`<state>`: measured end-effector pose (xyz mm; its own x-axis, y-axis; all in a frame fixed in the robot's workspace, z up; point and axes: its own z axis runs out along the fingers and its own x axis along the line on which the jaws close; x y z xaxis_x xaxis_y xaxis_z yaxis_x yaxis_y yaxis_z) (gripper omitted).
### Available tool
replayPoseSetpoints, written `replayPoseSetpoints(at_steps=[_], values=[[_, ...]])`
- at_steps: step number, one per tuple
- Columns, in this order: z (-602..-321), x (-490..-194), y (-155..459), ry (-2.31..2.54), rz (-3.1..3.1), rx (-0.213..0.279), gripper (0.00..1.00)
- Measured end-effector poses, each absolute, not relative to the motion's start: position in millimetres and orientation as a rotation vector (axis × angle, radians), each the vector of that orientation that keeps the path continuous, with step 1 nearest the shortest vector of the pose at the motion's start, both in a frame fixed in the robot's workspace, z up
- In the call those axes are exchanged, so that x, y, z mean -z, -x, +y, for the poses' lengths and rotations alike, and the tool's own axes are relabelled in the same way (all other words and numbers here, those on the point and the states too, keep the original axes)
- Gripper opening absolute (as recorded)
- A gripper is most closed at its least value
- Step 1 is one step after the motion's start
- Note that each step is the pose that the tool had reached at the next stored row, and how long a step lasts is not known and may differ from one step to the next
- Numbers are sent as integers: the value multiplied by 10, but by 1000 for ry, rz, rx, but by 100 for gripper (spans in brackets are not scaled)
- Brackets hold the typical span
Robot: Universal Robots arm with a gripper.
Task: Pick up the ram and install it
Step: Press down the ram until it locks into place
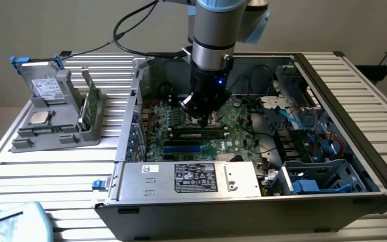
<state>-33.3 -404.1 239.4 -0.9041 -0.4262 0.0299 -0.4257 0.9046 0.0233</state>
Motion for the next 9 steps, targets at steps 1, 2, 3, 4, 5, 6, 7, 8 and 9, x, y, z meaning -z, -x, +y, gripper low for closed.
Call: replayPoseSetpoints(at_steps=[1,2,3,4,5,6,7,8,9], values=[[-4045,-2395,333,-670,-3034,25,11],[-4051,-2395,332,-666,-3035,25,11],[-4059,-2395,332,-664,-3036,25,11],[-4071,-2396,333,-662,-3036,25,11],[-4084,-2397,333,-660,-3036,25,11],[-4096,-2397,333,-659,-3037,26,11],[-4101,-2397,333,-654,-3038,26,11],[-4104,-2397,334,-646,-3039,26,11],[-4104,-2397,333,-635,-3042,26,11]])
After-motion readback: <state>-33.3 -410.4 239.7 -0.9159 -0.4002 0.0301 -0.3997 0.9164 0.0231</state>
